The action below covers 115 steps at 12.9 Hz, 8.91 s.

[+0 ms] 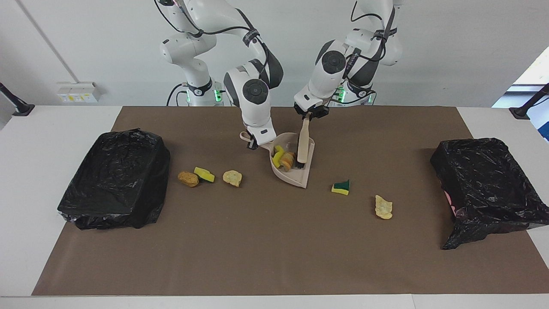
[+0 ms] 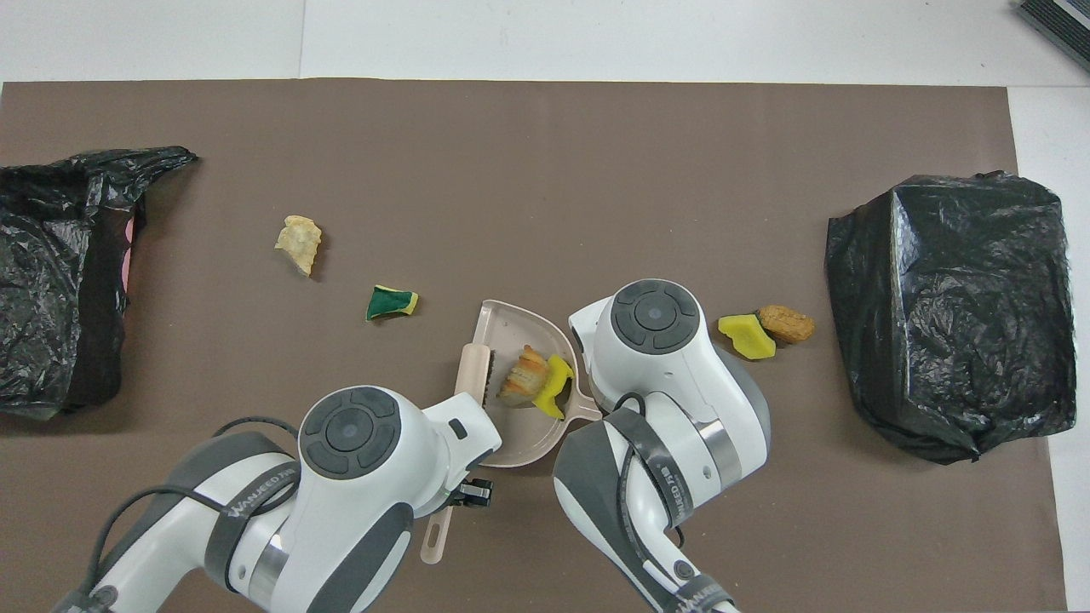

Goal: Sweep and dump trash in bin
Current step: 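Sweep crumbs into the dustpan with the brush in the left gripper, then sweep more crumbs and sponge pieces into the dustpan with the left gripper, then carry the dustpan to the trash bag with the right gripper, then tip the dustpan over the trash bag with the right gripper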

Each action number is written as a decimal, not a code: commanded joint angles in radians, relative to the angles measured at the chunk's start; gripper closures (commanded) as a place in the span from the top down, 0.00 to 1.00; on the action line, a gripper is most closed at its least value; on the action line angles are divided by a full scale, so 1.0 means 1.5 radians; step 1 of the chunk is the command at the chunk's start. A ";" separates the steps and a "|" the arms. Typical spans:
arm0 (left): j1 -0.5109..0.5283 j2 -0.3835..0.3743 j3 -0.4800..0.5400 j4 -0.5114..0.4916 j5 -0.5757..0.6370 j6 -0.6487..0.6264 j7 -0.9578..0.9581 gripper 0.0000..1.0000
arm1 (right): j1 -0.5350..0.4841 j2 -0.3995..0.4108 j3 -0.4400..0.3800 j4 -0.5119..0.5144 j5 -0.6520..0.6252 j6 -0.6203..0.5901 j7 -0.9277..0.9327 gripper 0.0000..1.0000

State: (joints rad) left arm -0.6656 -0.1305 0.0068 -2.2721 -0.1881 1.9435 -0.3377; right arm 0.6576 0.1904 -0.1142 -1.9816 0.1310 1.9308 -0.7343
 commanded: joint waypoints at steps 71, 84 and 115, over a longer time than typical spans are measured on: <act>-0.336 -0.091 -0.019 -0.206 -0.021 0.174 -0.477 0.00 | -0.659 -0.073 -0.013 0.252 0.037 -0.265 -0.554 0.00; -0.276 -0.059 -0.012 -0.174 -0.019 0.166 -0.424 1.00 | -0.768 0.099 -0.008 0.421 -0.148 -0.127 -0.815 0.00; 0.418 0.123 0.001 0.619 0.114 -0.360 0.337 1.00 | -0.507 0.006 0.004 0.280 -0.722 -0.032 -0.729 0.00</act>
State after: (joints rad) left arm -0.0574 0.0611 0.0106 -1.3704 -0.0005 1.4430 0.1474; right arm -0.1289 0.2700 -0.1090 -1.4608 -0.8835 1.8720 -1.8947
